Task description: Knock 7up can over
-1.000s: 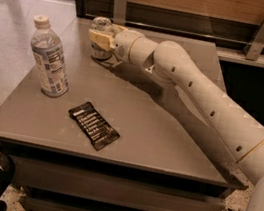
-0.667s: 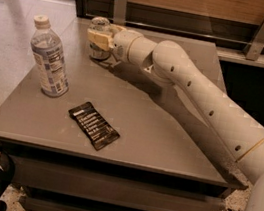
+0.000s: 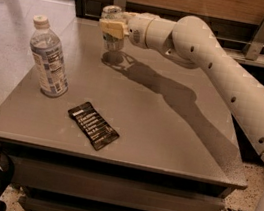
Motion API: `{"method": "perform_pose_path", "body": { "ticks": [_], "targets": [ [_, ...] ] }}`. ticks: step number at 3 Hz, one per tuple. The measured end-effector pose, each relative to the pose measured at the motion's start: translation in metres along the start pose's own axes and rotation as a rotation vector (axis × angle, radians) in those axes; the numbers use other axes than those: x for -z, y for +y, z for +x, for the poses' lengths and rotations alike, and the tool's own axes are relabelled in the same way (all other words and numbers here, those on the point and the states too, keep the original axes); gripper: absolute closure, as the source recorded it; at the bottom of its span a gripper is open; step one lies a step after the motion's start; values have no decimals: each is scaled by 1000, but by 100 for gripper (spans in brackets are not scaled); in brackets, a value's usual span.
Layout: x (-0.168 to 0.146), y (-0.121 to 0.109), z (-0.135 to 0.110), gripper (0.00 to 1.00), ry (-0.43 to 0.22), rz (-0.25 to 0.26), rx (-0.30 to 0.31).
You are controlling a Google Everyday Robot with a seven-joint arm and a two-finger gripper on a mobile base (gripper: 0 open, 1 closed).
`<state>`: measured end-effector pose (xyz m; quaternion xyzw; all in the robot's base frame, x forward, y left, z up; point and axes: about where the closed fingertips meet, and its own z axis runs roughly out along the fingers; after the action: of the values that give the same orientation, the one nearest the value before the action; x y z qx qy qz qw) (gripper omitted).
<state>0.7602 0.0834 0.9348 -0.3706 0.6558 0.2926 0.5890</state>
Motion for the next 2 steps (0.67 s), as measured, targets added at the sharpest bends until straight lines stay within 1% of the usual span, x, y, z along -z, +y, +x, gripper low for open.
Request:
{"method": "perform_pose_path", "body": {
  "ticks": [1, 2],
  "targets": [
    [22, -5, -20, 100, 98, 12, 46],
    [34, -8, -32, 100, 214, 46, 96]
  ]
}}
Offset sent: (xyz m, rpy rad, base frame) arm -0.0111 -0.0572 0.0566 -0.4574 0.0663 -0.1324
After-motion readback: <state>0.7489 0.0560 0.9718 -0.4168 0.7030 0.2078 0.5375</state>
